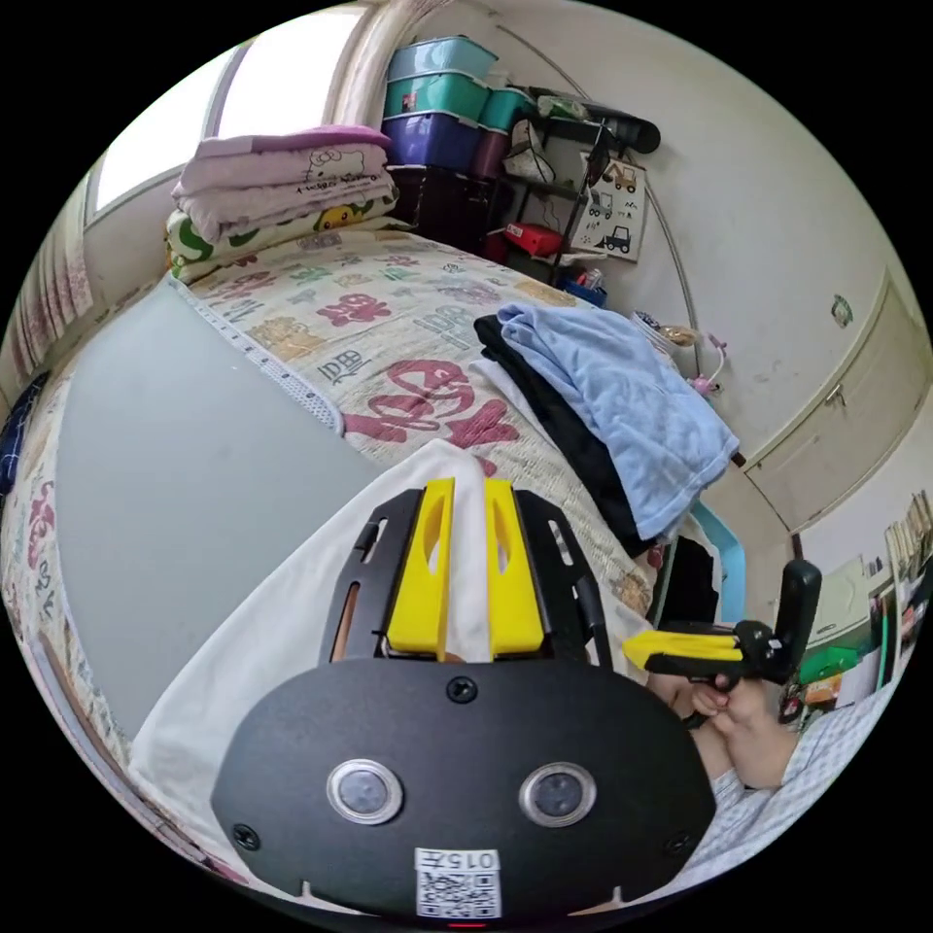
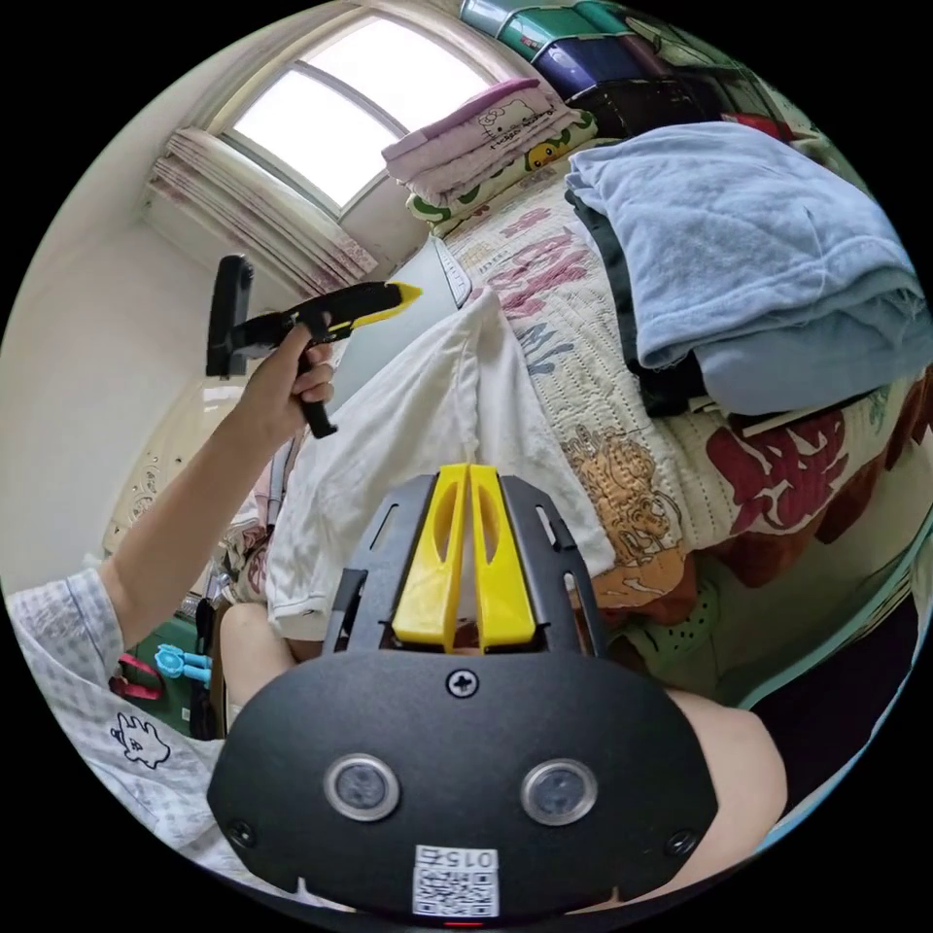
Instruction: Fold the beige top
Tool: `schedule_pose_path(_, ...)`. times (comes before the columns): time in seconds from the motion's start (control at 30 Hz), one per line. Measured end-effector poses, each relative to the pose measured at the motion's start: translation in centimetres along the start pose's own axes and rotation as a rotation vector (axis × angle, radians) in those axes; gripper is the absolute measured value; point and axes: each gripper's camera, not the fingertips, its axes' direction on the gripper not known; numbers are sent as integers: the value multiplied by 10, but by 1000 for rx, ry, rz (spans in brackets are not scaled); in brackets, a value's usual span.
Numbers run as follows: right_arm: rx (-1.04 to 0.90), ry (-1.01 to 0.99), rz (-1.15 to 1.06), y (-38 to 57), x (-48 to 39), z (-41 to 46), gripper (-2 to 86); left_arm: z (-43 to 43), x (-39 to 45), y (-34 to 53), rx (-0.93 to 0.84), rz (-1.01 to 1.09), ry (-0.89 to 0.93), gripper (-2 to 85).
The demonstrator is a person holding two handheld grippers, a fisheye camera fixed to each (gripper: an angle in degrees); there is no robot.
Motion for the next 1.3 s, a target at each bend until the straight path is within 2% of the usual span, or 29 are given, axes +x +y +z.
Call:
schedule_pose_path(0.17, 41, 21, -35, -14, -11, -18, -4, 64, -9, -47, -127, -63, 40, 55)
schedule_pose_path(0.3, 56, 24, -12, -17, -12, -30, -4, 90, -4, -58, -211, -41, -83, 41)
schedule_pose_path(0.43, 32, -15, -7, -26, -2, -33, 5, 96, 4, -68, -210, -7, -111, 48)
schedule_pose_path(0.57, 95, 66, 49, -24, 13, -56, 66, 94, 17, -87, -210, 60, -118, 81)
schedule_pose_path(0.77, -42, 92, 160, -29, 43, -39, 129, 107, 20, -107, -265, 41, -146, 100)
schedule_pose_path(0.83, -84, 82, 173, -30, 48, -28, 122, 117, 23, -107, -287, 33, -139, 102)
schedule_pose_path(0.93, -81, 54, 195, -25, 59, -25, 61, 133, 35, -103, -328, 64, -183, 87)
schedule_pose_path(0.97, -72, 8, 193, -23, 62, -26, 30, 135, 41, -101, -338, 83, -214, 71)
schedule_pose_path(1.07, 0, -51, 204, -12, 69, -34, 14, 136, 56, -96, -361, 140, -288, 30)
schedule_pose_path(1.3, 227, -77, 183, 30, 67, -70, 4, 86, 84, -90, -197, 201, -370, 10)
